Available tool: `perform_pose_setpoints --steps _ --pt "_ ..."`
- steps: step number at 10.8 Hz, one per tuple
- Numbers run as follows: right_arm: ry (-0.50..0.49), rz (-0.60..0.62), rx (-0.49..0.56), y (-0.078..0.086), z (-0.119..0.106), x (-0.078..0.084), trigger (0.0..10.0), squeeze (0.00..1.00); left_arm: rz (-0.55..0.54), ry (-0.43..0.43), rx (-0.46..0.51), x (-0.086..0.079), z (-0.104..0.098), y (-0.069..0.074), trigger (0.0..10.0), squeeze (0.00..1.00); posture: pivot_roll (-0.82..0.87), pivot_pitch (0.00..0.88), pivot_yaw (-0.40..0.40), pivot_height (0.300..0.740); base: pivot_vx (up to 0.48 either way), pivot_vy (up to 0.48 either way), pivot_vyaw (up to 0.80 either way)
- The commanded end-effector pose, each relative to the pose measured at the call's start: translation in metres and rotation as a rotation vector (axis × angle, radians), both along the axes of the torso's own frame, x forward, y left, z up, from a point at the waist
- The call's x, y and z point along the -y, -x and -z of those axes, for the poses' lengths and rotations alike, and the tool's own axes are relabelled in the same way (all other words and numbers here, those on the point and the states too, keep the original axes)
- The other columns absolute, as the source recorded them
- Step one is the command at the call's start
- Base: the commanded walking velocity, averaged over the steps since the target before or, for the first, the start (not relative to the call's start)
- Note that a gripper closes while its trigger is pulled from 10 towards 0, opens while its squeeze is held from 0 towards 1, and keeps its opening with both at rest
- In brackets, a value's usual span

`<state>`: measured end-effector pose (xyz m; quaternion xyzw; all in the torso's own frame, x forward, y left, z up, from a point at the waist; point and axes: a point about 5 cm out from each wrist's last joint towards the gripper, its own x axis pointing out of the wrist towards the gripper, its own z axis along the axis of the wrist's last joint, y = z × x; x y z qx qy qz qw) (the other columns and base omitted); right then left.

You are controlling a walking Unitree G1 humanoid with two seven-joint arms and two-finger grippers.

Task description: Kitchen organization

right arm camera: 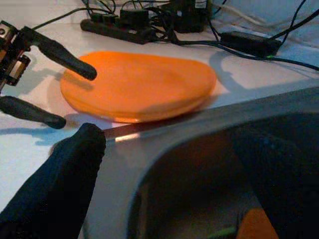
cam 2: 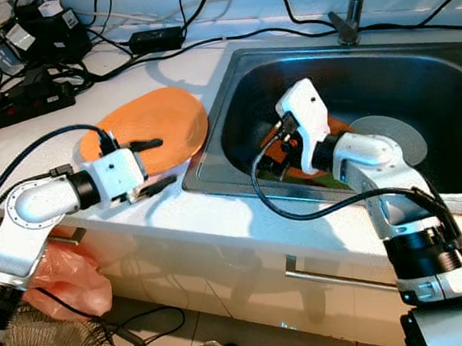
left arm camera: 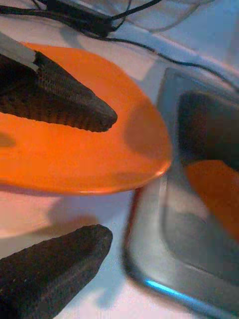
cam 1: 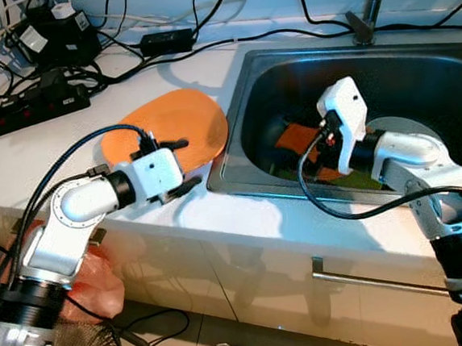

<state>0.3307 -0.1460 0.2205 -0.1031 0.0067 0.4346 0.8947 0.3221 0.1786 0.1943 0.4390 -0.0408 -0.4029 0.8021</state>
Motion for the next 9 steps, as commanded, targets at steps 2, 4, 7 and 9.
perform_pose_setpoints --steps 2,4,7,9 --pt "0.016 -0.014 0.035 -0.001 -0.004 -0.006 10.0 0.0 -0.034 -0.12 -0.006 -0.015 0.007 -0.005 10.0 0.0 0.15 0.129 0.14 0.74 0.0 0.0 0.0" --pt "0.008 -0.021 0.05 0.001 -0.008 -0.008 10.0 0.0 -0.09 -0.162 0.03 -0.023 0.006 -0.013 10.0 0.0 0.15 0.128 0.14 0.74 0.0 0.0 0.0" --pt "-0.009 -0.023 0.076 0.002 -0.014 -0.011 10.0 0.0 -0.154 -0.16 0.041 -0.026 0.01 -0.023 1.2 0.0 0.15 0.128 0.14 0.74 0.0 0.0 0.0" --pt "-0.01 -0.023 0.084 0.002 -0.015 -0.012 10.0 0.0 -0.15 -0.171 0.042 -0.025 0.012 -0.025 0.0 0.0 0.15 0.126 0.143 0.74 0.0 0.0 0.0"
